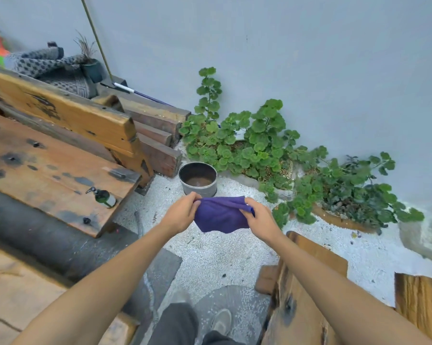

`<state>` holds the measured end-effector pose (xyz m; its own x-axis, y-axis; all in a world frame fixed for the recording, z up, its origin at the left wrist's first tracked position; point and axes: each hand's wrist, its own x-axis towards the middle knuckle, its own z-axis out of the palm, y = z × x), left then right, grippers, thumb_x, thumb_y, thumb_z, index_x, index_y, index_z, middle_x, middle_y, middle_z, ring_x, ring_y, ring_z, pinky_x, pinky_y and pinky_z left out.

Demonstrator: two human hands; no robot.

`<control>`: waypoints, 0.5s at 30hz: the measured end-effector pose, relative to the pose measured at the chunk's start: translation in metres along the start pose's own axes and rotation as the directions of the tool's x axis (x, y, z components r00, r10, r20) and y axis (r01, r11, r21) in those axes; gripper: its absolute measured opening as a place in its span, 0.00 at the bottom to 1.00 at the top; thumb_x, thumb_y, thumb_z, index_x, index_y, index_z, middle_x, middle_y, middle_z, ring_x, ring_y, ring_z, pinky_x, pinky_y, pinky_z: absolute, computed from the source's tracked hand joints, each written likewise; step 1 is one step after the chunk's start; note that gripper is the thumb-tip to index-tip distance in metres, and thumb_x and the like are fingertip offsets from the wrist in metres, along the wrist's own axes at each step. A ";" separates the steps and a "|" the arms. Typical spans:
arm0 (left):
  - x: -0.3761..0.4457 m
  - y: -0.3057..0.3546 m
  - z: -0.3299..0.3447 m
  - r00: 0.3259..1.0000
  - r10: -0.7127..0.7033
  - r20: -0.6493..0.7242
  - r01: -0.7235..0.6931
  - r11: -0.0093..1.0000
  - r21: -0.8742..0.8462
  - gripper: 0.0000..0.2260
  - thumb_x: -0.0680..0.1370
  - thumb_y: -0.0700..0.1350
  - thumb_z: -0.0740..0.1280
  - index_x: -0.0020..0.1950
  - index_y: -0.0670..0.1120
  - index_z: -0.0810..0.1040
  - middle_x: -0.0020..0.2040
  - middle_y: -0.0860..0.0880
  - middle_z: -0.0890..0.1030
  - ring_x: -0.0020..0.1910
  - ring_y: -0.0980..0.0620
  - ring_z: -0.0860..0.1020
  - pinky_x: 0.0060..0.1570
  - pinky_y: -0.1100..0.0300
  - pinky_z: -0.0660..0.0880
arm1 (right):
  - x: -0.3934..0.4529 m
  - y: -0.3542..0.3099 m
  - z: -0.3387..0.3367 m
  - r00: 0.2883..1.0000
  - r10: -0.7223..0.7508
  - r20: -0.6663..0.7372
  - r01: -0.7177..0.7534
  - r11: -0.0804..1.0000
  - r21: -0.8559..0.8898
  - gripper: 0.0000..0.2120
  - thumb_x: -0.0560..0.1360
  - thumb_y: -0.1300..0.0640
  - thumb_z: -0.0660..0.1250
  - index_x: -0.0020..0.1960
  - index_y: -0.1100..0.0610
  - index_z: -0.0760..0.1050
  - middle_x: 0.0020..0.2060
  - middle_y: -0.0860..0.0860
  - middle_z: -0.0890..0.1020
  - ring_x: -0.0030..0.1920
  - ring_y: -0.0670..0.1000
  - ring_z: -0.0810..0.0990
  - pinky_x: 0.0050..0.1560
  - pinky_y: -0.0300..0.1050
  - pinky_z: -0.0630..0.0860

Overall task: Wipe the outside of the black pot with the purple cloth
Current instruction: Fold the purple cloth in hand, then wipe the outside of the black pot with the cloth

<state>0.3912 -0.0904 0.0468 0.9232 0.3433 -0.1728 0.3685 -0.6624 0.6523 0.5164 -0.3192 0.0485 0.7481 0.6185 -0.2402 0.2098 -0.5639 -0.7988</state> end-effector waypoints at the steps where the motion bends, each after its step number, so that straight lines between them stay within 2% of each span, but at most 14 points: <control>1: 0.008 0.002 0.002 1.000 0.009 0.018 -0.009 1.000 -0.003 0.10 0.84 0.45 0.58 0.59 0.44 0.77 0.53 0.46 0.82 0.52 0.45 0.78 0.55 0.50 0.73 | 0.003 0.004 -0.002 1.000 0.012 -0.009 -0.012 1.000 0.014 0.11 0.83 0.62 0.62 0.58 0.52 0.81 0.50 0.50 0.86 0.52 0.56 0.82 0.54 0.54 0.77; 6: 0.049 0.002 0.015 0.997 0.023 0.076 -0.021 0.999 -0.026 0.10 0.84 0.45 0.61 0.54 0.42 0.80 0.50 0.46 0.83 0.50 0.44 0.79 0.53 0.48 0.74 | 0.034 0.025 -0.008 0.994 0.098 -0.041 -0.095 0.993 0.077 0.11 0.83 0.63 0.63 0.57 0.54 0.82 0.49 0.48 0.86 0.51 0.53 0.81 0.52 0.50 0.77; 11: 0.095 -0.014 0.024 0.994 0.048 0.097 -0.043 0.998 -0.044 0.08 0.83 0.43 0.61 0.53 0.44 0.78 0.48 0.49 0.81 0.48 0.48 0.77 0.48 0.57 0.69 | 0.073 0.042 -0.006 0.985 0.171 -0.015 -0.169 0.981 0.097 0.10 0.84 0.62 0.64 0.59 0.53 0.83 0.50 0.48 0.87 0.53 0.50 0.84 0.55 0.51 0.79; 15: 0.142 -0.037 0.030 0.994 0.033 0.101 -0.025 0.997 -0.073 0.08 0.83 0.42 0.61 0.53 0.42 0.79 0.47 0.49 0.81 0.47 0.49 0.76 0.49 0.57 0.69 | 0.120 0.056 0.005 0.980 0.199 -0.004 -0.197 0.972 0.124 0.09 0.84 0.60 0.64 0.58 0.53 0.83 0.50 0.48 0.87 0.53 0.51 0.84 0.54 0.51 0.79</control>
<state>0.5121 -0.0370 -0.0243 0.9410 0.2524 -0.2254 0.3362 -0.6208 0.7083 0.6146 -0.2743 -0.0280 0.7777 0.4913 -0.3921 -0.0217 -0.6024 -0.7979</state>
